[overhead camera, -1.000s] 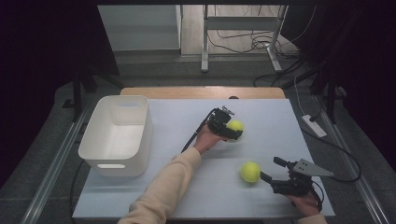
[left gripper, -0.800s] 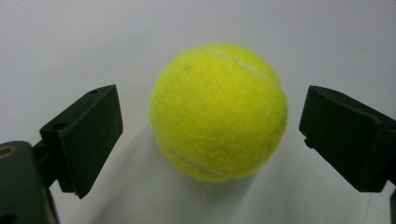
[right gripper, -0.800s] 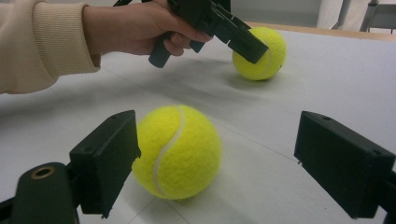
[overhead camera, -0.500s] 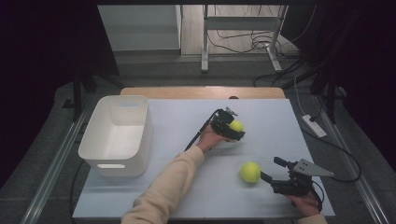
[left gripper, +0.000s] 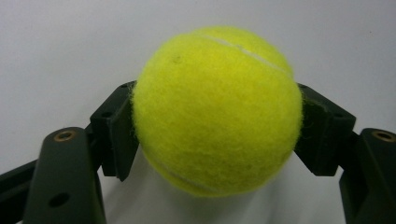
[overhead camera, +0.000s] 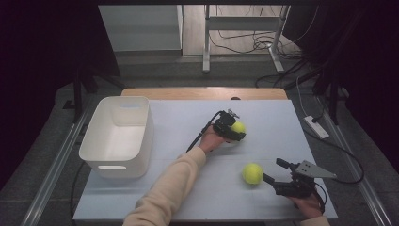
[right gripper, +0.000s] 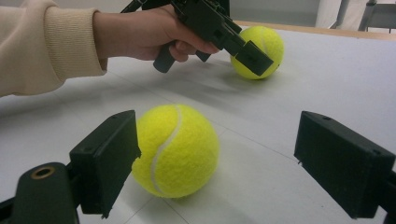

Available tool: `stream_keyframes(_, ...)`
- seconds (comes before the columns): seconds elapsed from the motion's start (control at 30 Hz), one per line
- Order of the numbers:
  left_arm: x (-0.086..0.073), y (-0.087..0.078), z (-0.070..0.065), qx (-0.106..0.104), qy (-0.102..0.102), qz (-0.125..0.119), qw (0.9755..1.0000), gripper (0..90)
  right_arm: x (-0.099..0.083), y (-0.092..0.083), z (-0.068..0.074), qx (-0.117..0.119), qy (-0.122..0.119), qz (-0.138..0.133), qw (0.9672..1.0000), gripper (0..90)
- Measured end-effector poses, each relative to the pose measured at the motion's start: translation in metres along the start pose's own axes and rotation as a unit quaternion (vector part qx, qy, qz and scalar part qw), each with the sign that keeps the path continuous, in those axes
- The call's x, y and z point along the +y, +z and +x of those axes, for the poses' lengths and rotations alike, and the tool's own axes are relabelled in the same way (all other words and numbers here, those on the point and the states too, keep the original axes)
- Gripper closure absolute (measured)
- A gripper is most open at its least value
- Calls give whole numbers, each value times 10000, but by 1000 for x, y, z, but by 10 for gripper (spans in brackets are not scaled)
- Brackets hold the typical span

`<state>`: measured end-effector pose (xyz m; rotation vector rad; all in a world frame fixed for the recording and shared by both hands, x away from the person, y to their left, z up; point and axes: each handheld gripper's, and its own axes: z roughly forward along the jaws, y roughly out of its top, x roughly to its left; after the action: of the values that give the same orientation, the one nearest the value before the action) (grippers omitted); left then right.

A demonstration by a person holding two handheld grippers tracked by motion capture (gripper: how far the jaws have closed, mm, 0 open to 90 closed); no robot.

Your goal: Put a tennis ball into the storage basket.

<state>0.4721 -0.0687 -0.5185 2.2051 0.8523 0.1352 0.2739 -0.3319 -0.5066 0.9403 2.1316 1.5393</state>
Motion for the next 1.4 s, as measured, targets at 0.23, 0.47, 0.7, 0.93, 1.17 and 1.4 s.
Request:
stream_keyframes(0.23,2,-10,0,-64,45,-116,9999,276,0,0,-1,-10,-1,-6,10000,140)
stream_keyframes(0.47,3,-23,-1,-57,92,-228,9997,275,0,0,-1,-23,-9,-5,10000,140)
stream_keyframes(0.7,3,-38,-1,-77,66,-396,9992,275,0,0,0,-39,-13,5,10000,139)
stream_keyframes(0.93,-1,-50,-2,-55,59,-500,9987,275,0,1,-1,-40,-16,13,10000,139)
stream_keyframes(1.17,-4,-63,-5,-100,73,-639,9979,275,0,1,0,-46,-30,11,10000,139)
stream_keyframes(1.4,-7,-73,-6,-117,63,-748,9971,275,0,2,0,-48,-39,17,10000,139)
